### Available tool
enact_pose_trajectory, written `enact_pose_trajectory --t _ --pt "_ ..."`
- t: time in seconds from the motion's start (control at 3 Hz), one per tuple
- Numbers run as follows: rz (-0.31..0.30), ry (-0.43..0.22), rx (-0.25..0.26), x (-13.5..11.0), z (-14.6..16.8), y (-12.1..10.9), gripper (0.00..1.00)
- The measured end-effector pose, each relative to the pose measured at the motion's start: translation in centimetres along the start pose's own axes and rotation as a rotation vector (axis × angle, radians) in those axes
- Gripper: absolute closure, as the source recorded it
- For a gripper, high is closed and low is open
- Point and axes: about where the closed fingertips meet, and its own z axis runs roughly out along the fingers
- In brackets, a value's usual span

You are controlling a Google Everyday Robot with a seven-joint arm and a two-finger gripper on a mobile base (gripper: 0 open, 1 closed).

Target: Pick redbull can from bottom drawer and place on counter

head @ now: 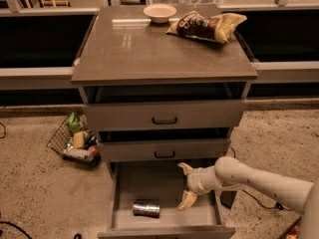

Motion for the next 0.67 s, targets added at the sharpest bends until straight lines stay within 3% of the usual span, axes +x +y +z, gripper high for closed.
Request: enact_pose_trajectory --t 0.33,0.67 --pt "0.039 -0.1 0.003 2.3 5.2 -1.5 0.0" --pt "0.091 -0.116 0.015 5.0 7.5 -1.4 0.0"
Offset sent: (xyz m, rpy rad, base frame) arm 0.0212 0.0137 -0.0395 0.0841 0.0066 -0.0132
